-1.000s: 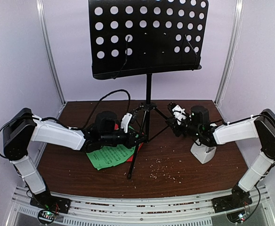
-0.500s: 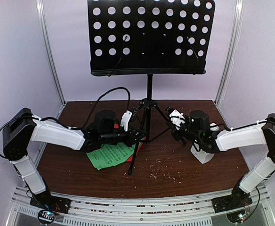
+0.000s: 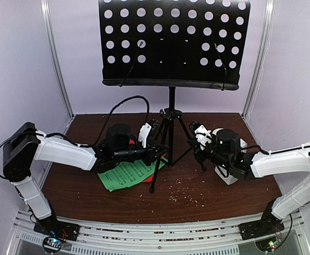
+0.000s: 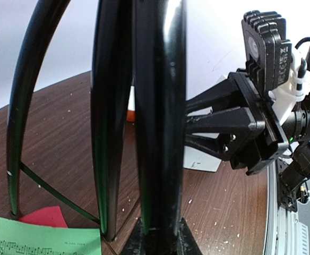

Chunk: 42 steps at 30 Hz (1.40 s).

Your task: Pack up the instrument practice props

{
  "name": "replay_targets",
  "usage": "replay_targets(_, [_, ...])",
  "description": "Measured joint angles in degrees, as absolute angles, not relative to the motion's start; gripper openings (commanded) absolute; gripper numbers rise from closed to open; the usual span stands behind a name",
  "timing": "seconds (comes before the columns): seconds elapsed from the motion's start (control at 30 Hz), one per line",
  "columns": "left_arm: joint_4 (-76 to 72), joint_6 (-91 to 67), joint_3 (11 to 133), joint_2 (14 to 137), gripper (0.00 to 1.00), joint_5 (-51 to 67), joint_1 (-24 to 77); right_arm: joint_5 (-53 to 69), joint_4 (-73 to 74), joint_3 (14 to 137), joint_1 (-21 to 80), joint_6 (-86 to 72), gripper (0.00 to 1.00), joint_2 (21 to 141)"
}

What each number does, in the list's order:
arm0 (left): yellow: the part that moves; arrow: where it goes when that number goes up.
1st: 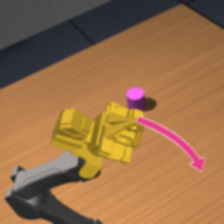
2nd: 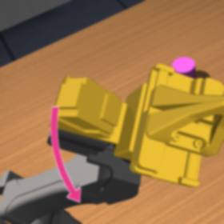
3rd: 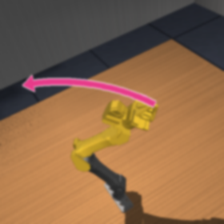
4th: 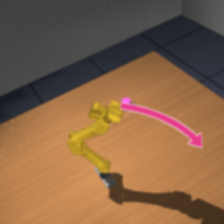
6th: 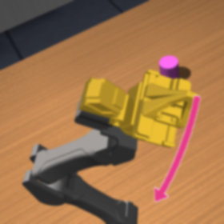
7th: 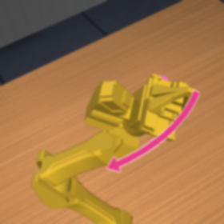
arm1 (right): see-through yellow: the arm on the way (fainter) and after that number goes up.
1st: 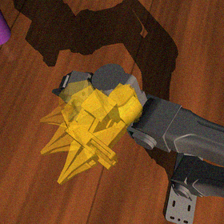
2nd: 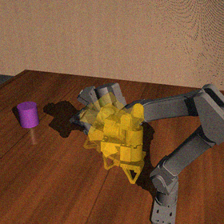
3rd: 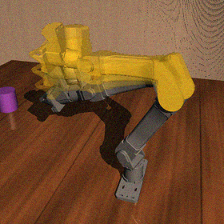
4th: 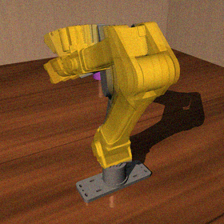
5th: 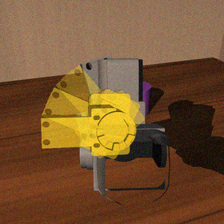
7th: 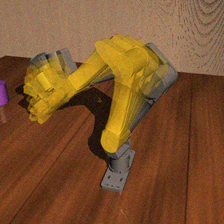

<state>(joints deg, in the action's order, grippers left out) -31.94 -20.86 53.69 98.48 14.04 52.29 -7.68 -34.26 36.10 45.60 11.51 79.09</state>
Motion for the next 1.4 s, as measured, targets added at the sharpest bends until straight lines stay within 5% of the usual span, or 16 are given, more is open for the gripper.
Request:
replay_targets(0.53, [-36.6, -20.43, 54.78, 98.52, 0.0, 13.19, 54.46, -9.19, -37.1, 33.95, 49.56, 3.46, 0.02, 75.53])
replay_targets(0.93, [-46.7, -15.77, 49.65, 100.25, 0.0, 14.7, 55.48, -9.52, -43.94, 28.84, 51.48, 0.43, 0.13, 75.53])
replay_targets(1.4, [-55.55, -14.74, 46.54, 102.21, 0.0, 16.8, 55.44, -10.15, -53.93, 25.54, 49.74, -7.97, 0.56, 69.67])
